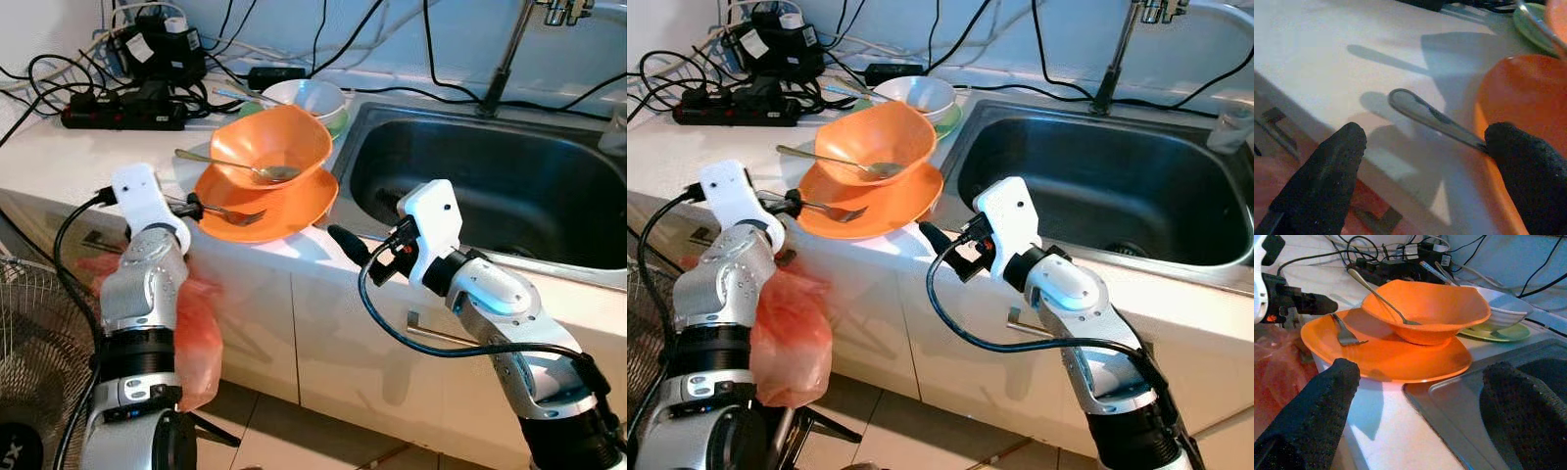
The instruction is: Kitchen organization
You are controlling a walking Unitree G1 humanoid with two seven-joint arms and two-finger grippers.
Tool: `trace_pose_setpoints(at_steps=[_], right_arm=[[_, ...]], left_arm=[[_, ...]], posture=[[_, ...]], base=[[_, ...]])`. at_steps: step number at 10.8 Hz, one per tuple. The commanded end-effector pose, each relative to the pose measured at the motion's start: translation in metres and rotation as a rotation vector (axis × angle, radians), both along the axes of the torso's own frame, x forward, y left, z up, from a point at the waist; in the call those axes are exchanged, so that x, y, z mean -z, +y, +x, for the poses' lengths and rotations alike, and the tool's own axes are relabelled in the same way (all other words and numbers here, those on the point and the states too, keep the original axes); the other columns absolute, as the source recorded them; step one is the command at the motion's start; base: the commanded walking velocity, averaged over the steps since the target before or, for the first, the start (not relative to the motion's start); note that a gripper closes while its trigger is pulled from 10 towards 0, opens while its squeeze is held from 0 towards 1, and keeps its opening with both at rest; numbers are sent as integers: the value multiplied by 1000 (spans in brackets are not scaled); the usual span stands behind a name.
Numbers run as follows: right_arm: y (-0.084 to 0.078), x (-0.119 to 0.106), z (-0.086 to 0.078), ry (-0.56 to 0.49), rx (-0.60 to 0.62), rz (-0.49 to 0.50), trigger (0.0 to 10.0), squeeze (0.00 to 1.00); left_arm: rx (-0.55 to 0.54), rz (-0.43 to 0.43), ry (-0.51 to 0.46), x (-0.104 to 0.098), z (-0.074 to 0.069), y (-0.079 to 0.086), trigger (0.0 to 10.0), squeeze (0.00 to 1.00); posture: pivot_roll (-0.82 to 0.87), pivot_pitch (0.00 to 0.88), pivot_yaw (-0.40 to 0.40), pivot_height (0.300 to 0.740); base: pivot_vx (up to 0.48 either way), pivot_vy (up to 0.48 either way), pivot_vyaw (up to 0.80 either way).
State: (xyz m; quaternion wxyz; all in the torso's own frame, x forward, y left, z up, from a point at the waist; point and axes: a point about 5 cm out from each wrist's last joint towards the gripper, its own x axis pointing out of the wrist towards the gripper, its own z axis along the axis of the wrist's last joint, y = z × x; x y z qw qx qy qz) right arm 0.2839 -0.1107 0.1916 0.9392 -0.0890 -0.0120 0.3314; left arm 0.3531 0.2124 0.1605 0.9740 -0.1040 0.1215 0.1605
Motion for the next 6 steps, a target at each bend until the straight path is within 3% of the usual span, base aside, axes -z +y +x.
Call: trace_pose_setpoints(at_steps=[1, 6], right_arm=[[-2, -4, 0, -18, 1, -1, 10000, 0], [-3, -4, -1, -18, 5, -2, 10000, 0]], left_arm=[[-37, -26, -15, -6, 4, 5, 10000, 0], [-59, -177, -39, -10, 16, 9, 10000, 0]], posture=[[-8, 0, 30, 740], [-18, 0, 33, 740]], base=[[0, 0, 0], [0, 0, 0]])
